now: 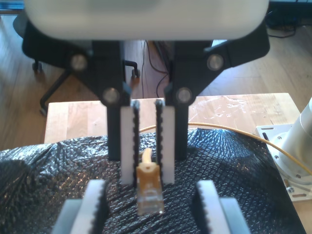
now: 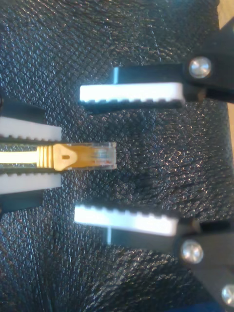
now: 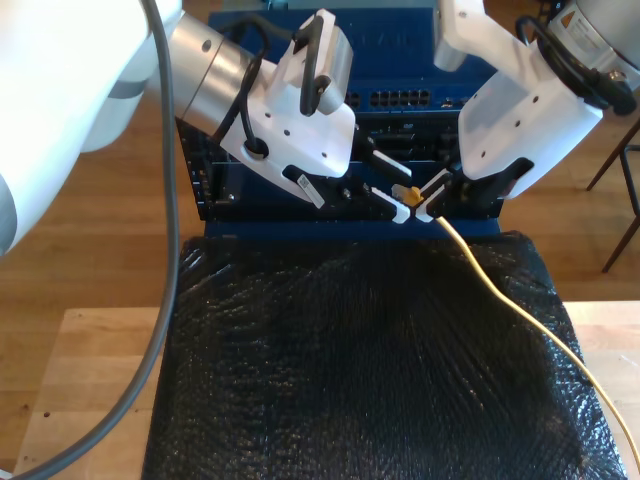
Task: Grab the cable and plug it in
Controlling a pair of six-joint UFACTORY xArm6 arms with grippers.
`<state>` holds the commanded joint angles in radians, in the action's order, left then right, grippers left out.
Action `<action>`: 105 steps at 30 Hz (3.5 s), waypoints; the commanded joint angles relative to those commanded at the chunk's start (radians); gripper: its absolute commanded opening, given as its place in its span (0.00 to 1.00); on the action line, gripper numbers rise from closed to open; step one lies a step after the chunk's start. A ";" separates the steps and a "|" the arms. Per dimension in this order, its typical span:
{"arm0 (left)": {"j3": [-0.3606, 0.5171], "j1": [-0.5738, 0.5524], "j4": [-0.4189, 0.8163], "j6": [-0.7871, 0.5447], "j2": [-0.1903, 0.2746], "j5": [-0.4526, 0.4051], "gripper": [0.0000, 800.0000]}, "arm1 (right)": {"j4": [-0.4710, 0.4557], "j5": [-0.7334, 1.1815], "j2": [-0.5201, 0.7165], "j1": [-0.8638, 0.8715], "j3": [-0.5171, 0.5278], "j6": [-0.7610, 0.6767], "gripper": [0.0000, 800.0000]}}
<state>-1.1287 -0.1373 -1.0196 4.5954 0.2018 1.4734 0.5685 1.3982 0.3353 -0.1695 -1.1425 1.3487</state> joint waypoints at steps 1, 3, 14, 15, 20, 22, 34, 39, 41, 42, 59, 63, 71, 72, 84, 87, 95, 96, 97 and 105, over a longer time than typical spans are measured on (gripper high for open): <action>0.000 0.000 0.000 0.000 0.003 0.000 0.46 | 0.000 0.000 0.000 0.000 0.000 0.000 0.01; 0.000 0.000 0.000 0.000 0.003 0.000 0.45 | 0.000 -0.003 0.000 0.000 0.000 0.000 0.01; 0.003 0.000 0.000 0.000 0.009 0.002 0.40 | 0.000 -0.015 -0.002 0.011 0.000 0.000 0.01; 0.003 0.000 0.000 0.000 0.009 0.002 0.40 | 0.000 -0.015 -0.002 0.011 0.000 0.000 0.01; 0.011 0.000 0.000 0.000 0.011 -0.002 0.40 | 0.000 -0.018 -0.002 0.008 0.000 0.000 0.01; 0.012 0.000 0.000 0.000 0.011 -0.002 0.38 | 0.000 -0.018 -0.002 0.008 0.002 0.000 0.01; 0.012 0.000 0.000 -0.011 0.014 -0.003 0.33 | 0.002 -0.018 -0.002 0.008 0.002 0.000 0.01; 0.012 0.000 0.000 -0.011 0.014 -0.003 0.33 | 0.002 -0.018 0.002 0.008 0.002 0.000 0.01; 0.012 0.000 0.000 -0.011 0.014 -0.003 0.33 | 0.002 -0.018 0.002 0.008 0.002 0.000 0.01; 0.012 0.000 0.000 -0.011 0.014 -0.003 0.33 | 0.002 -0.018 0.002 0.008 0.002 0.000 0.01; 0.011 0.000 0.000 -0.012 0.014 -0.005 0.31 | 0.011 -0.017 0.005 0.006 0.008 0.000 0.01; 0.011 0.000 0.000 -0.012 0.014 -0.005 0.31 | 0.011 -0.017 0.005 0.003 0.009 0.000 0.01; 0.011 0.002 0.000 -0.012 0.014 -0.005 0.28 | 0.011 -0.017 0.009 0.003 0.011 0.000 0.01; 0.011 0.002 0.000 -0.011 0.014 -0.005 0.27 | 0.011 -0.017 0.009 0.003 0.011 0.000 0.01; 0.011 0.002 -0.003 -0.012 0.014 -0.005 0.22 | 0.015 -0.015 0.009 0.003 0.011 0.000 0.01; 0.012 0.002 -0.017 -0.012 0.014 -0.005 0.20 | 0.015 -0.015 0.009 0.002 0.011 0.002 0.01; 0.012 0.000 -0.021 -0.020 0.014 -0.005 0.16 | 0.015 -0.015 0.011 0.000 0.011 0.002 0.01; 0.012 0.000 -0.021 -0.020 0.014 -0.005 0.16 | 0.015 -0.015 0.011 0.000 0.012 0.002 0.01; 0.012 0.000 -0.021 -0.020 0.014 -0.005 0.16 | 0.015 -0.015 0.011 0.000 0.011 0.002 0.01; 0.020 0.000 -0.021 -0.021 0.014 -0.005 0.16 | 0.015 -0.015 0.012 0.002 0.011 0.002 0.01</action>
<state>-1.1088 -0.1373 -1.0411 4.5739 0.2156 1.4688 0.5838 1.3828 0.3475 -0.1680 -1.1318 1.3502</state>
